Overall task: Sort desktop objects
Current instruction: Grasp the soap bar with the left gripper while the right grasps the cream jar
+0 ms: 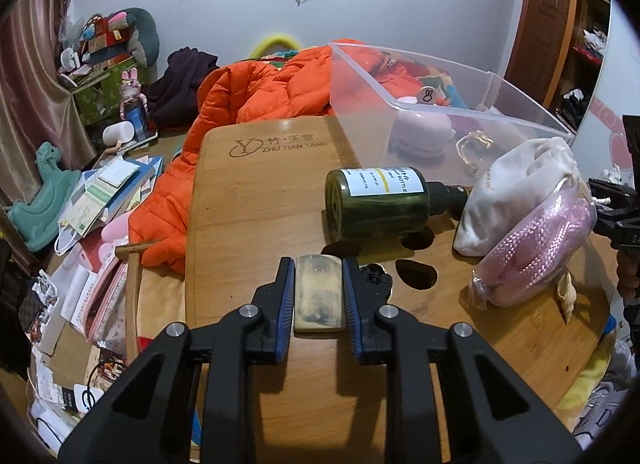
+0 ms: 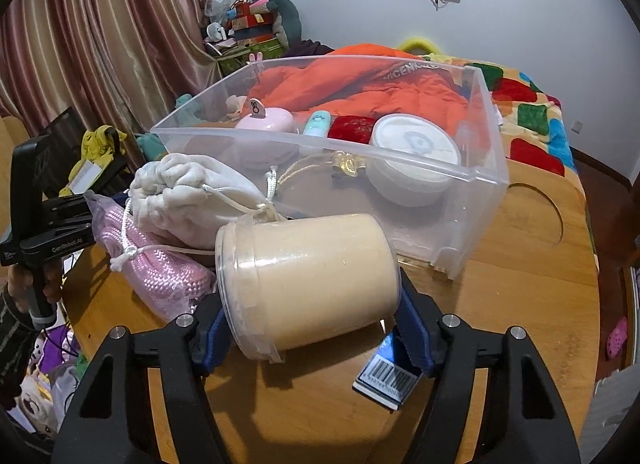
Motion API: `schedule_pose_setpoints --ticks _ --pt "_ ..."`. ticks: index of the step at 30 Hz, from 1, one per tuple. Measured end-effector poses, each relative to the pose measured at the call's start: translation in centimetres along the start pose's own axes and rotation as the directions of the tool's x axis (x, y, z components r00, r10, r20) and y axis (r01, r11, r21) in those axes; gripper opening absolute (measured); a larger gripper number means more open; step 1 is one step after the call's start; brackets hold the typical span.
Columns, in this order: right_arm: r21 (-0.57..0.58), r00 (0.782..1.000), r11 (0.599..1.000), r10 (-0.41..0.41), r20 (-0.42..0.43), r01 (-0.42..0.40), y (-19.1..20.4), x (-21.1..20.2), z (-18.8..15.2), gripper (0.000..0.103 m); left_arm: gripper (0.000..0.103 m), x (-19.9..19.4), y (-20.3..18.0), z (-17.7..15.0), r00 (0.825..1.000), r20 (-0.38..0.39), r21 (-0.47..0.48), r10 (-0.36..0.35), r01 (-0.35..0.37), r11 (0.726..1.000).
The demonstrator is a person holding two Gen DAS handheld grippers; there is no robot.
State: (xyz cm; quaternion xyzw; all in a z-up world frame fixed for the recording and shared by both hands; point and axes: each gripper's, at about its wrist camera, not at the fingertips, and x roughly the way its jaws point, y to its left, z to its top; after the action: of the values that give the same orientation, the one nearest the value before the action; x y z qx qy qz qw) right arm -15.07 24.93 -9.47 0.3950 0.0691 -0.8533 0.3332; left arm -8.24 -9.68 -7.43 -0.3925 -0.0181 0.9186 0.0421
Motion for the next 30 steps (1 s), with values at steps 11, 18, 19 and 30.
schedule_pose_setpoints --ticks 11,18,19,30 --pt "0.027 0.999 1.000 -0.009 0.030 0.008 -0.7 -2.1 -0.5 0.063 0.023 -2.2 -1.2 0.3 0.999 0.047 0.009 0.014 -0.014 1.000" --pt "0.031 0.998 0.999 -0.022 0.066 0.020 -0.8 -4.3 -0.3 0.063 0.023 -4.5 -3.2 1.6 0.993 0.115 0.048 -0.006 0.000 0.999" --pt "0.031 0.997 0.999 -0.024 0.069 0.022 -1.0 -4.5 -0.2 0.063 0.023 -4.8 -3.5 1.9 0.992 0.123 0.055 -0.009 0.002 0.998" --pt "0.036 0.990 0.998 -0.064 0.128 0.060 -2.2 -7.9 1.1 0.063 0.023 -6.6 -6.3 4.9 0.980 0.193 0.113 -0.038 0.016 0.993"
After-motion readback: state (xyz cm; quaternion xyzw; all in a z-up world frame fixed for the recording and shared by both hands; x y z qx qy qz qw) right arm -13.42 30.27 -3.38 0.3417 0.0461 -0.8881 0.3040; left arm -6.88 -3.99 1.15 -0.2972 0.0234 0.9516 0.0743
